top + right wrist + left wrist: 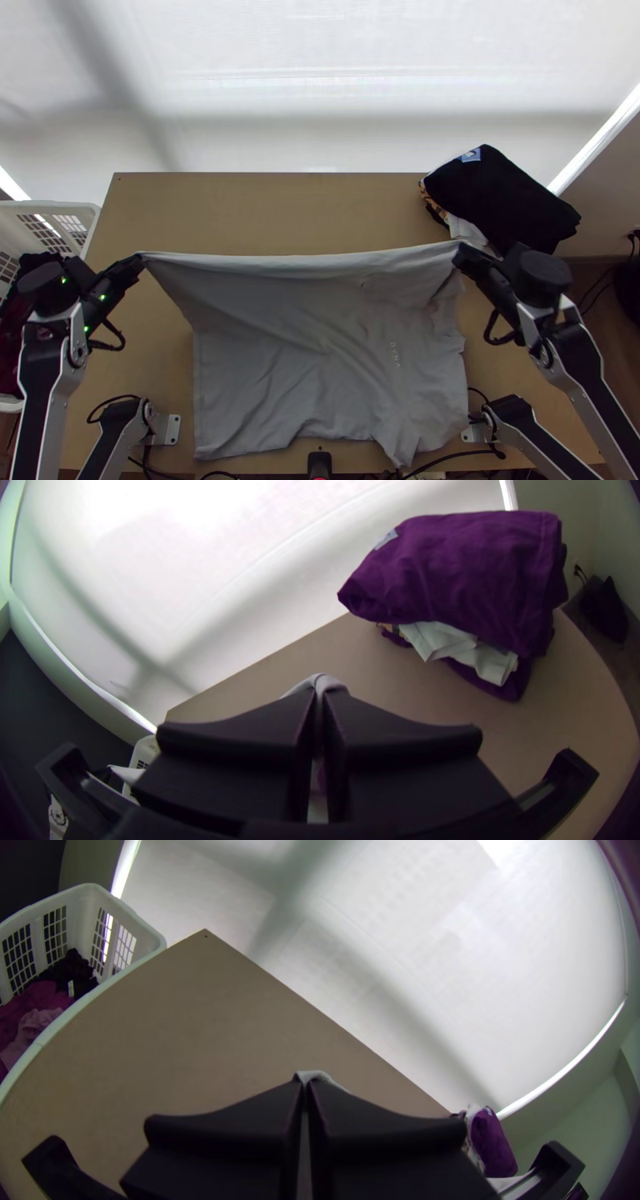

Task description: Fold the t-shirt

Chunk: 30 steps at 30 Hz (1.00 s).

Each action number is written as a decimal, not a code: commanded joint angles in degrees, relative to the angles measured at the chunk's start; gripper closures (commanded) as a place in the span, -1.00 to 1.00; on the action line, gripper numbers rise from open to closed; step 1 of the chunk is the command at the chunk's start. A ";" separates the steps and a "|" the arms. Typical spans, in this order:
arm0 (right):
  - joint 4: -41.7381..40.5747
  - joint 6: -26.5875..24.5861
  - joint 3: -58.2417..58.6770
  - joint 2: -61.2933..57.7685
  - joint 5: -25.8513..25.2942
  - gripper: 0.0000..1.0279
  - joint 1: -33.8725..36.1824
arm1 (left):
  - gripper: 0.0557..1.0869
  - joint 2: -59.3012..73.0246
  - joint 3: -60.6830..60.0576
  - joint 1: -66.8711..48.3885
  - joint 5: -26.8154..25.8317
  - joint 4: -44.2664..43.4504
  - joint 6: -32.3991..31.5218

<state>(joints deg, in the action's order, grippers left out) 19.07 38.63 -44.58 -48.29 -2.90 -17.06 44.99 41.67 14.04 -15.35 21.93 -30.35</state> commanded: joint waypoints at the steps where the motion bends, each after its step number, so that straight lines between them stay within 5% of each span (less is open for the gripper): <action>1: -3.78 2.06 -0.25 -7.52 1.75 0.94 1.50 | 0.93 6.95 -0.01 1.87 0.94 -4.79 0.73; 7: -5.27 1.09 -8.16 -22.63 6.24 0.94 5.90 | 0.93 21.98 5.61 1.60 1.91 -7.34 0.38; 22: -5.18 -1.81 -31.45 -51.46 6.41 0.94 9.06 | 0.93 53.27 30.49 -0.60 4.19 -6.64 0.47; 30: 3.87 -0.58 -49.11 -65.09 6.32 0.94 8.71 | 0.93 65.75 44.02 -2.53 5.95 -2.86 0.64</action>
<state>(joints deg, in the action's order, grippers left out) 20.23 37.08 -86.78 -109.62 4.56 -9.56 107.22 80.31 11.53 -11.20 17.91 -29.93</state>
